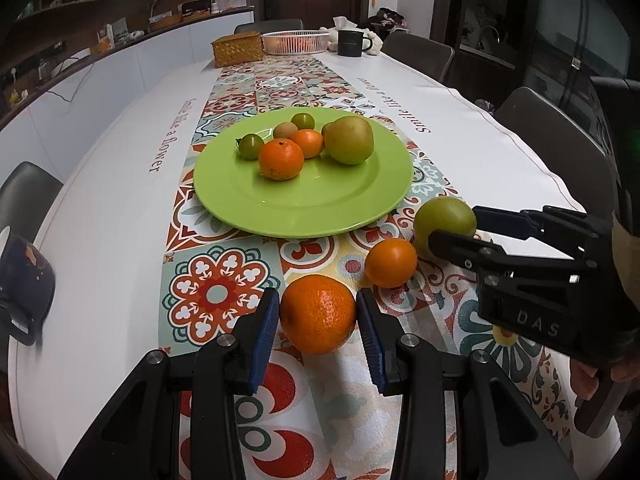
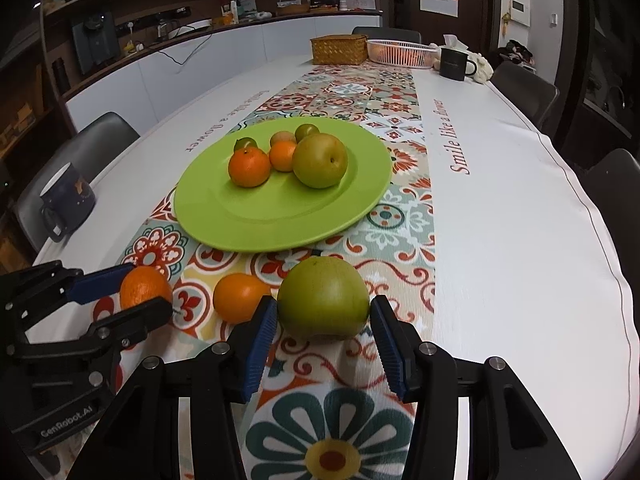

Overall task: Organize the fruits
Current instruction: 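Carry the mandarin and green pear onto the plate and open both grippers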

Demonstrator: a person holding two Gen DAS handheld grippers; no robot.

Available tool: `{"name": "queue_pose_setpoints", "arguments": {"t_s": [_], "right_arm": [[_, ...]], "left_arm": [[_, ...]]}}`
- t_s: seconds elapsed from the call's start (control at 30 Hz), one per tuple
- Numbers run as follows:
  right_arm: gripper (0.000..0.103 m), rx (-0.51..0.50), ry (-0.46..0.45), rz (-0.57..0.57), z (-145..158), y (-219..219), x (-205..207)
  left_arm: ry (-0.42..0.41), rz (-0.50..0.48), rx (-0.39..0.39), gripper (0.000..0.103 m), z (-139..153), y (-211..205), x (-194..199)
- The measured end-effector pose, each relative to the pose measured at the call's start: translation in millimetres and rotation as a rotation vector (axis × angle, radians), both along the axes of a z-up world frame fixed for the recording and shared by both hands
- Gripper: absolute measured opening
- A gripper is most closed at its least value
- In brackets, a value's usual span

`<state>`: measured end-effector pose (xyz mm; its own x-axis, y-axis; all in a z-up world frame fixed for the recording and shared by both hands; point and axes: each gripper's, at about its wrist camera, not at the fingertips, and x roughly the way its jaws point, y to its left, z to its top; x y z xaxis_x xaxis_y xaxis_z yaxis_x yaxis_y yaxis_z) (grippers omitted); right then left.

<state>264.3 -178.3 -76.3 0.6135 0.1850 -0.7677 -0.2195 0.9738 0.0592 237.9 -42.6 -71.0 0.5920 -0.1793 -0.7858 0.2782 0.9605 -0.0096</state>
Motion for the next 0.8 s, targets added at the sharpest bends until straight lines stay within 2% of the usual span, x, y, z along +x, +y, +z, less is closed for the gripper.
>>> {"name": "queue_pose_setpoints", "arguments": {"t_s": [0.8], "right_arm": [[0.046,-0.008,-0.074,0.024,21.2,6.5,-6.0]], "left_arm": [[-0.032,0.000,0.000,0.040,10.0,2.1,4.0]]}}
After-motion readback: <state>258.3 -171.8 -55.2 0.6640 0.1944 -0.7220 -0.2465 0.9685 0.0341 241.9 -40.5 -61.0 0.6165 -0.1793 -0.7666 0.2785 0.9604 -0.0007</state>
